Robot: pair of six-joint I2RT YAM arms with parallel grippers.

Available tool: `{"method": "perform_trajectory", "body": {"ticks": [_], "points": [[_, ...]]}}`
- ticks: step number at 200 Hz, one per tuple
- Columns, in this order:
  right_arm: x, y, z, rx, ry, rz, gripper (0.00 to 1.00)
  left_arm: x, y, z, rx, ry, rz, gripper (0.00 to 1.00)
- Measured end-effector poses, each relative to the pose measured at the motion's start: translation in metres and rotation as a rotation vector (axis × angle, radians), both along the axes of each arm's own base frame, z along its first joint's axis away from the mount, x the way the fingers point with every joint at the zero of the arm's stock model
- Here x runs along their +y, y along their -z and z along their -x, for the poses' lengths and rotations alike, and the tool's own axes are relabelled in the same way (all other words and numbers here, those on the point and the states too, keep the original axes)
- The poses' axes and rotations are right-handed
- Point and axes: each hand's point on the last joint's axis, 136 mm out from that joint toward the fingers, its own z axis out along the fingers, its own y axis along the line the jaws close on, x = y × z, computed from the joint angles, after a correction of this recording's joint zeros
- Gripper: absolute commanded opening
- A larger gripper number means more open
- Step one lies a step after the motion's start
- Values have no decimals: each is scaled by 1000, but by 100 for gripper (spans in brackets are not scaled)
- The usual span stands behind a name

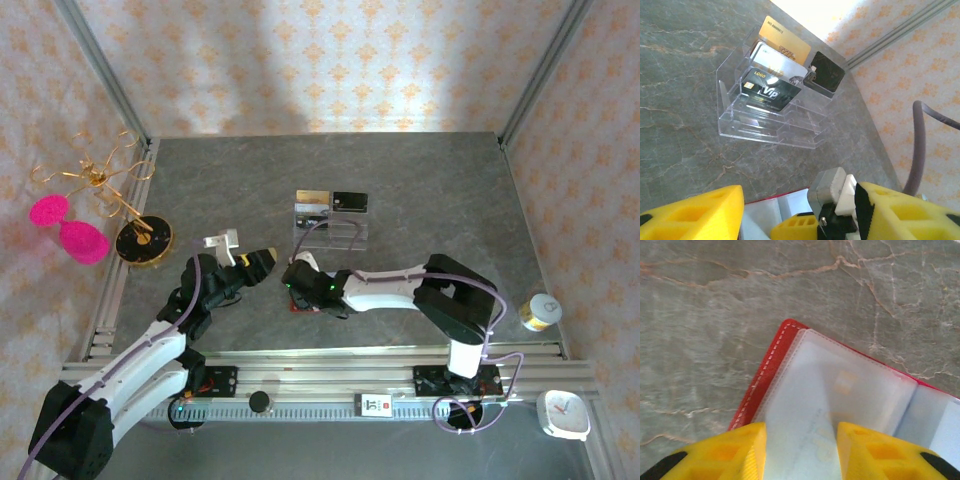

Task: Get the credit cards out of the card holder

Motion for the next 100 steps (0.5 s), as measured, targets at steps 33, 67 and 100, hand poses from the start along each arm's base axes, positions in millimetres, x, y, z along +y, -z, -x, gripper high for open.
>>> {"method": "perform_trajectory", "body": {"ticks": [33, 67, 100], "points": [[4, 0, 0, -19, 1, 19, 17, -1, 7, 1, 18, 10, -11, 41], [3, -1, -1, -19, 37, 9, 0, -6, 28, 5, 81, 43, -18, 27], [-1, -4, 1, -18, 62, -29, 0, -19, 61, 19, 174, 100, -38, 6]]}}
